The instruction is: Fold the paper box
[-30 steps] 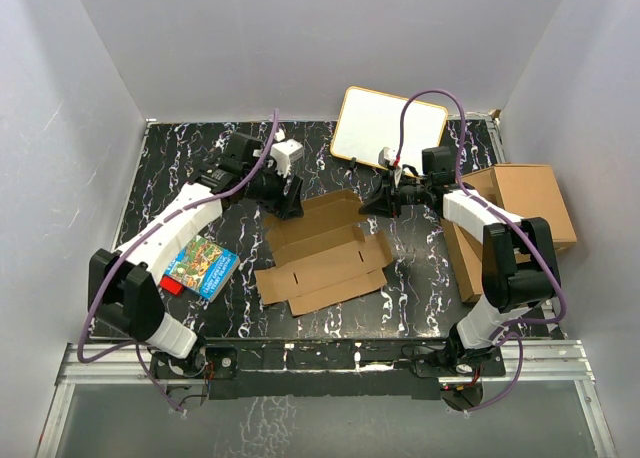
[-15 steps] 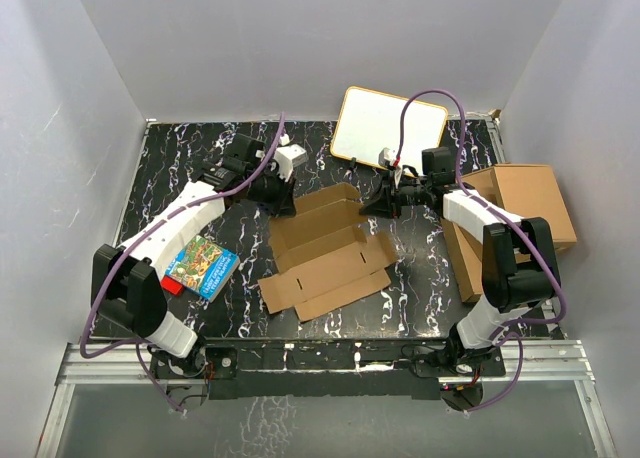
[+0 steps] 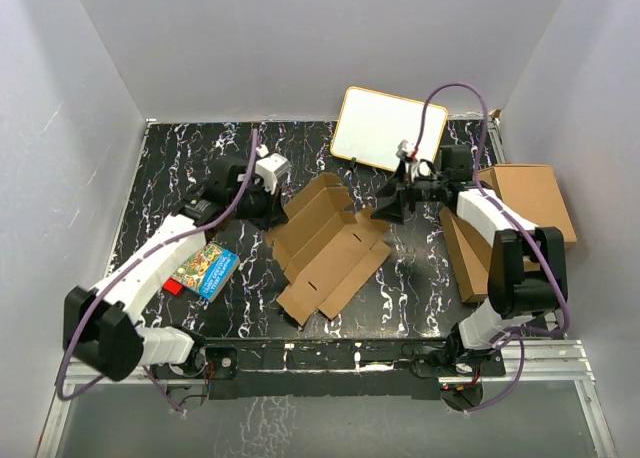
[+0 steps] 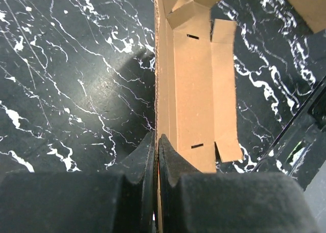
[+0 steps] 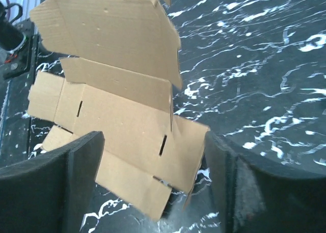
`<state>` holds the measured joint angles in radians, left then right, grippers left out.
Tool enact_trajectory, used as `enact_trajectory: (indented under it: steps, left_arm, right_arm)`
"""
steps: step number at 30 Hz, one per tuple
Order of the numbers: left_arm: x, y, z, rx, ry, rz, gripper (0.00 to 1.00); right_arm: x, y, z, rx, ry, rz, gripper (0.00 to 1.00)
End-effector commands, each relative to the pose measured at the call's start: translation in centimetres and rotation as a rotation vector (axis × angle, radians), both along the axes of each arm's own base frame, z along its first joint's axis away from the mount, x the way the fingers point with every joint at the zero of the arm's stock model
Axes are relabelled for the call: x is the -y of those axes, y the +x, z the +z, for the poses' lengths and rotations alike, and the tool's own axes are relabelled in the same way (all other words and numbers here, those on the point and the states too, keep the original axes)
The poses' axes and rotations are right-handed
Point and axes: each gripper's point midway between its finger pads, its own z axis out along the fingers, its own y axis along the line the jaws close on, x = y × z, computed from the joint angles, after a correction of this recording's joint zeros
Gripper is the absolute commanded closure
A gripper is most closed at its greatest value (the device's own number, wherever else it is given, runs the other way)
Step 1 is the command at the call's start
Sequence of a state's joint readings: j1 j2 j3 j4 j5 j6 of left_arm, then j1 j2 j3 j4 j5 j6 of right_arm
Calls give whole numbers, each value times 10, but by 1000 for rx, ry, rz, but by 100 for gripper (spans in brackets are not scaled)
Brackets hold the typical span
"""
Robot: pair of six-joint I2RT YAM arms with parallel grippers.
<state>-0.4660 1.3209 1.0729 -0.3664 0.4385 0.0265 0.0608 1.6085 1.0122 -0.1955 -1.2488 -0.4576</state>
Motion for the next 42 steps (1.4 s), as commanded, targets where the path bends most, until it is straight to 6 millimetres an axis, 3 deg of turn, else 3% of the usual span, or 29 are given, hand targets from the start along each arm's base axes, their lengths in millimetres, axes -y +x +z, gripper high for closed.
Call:
enact_trajectory:
  steps: [1,7,17,23,31,39,42]
  left_arm:
    - [-6,2,41,102,-134,142,100]
    - [-16,-12,48,96,-188,218,100]
    - [-23,-26,41,18,-240,314,100]
    - [-19,-32,41,31,-281,285,100]
    - [-14,-28,43,98,-279,217,100]
    - [-6,-25,60,204,-203,44,100]
    - [-7,-22,67,245,-162,-5,100]
  right_arm:
    - [14,-13,46,167,37,8,2]
    - [13,-52,26,234,58,54,1]
    - [19,-43,-3,196,-6,-21,1]
    - [17,-47,-2,218,2,-1,3]
    - [12,-48,19,279,27,49,7]
    - [10,-19,97,321,31,28,19]
    - [13,-5,107,326,5,-5,25]
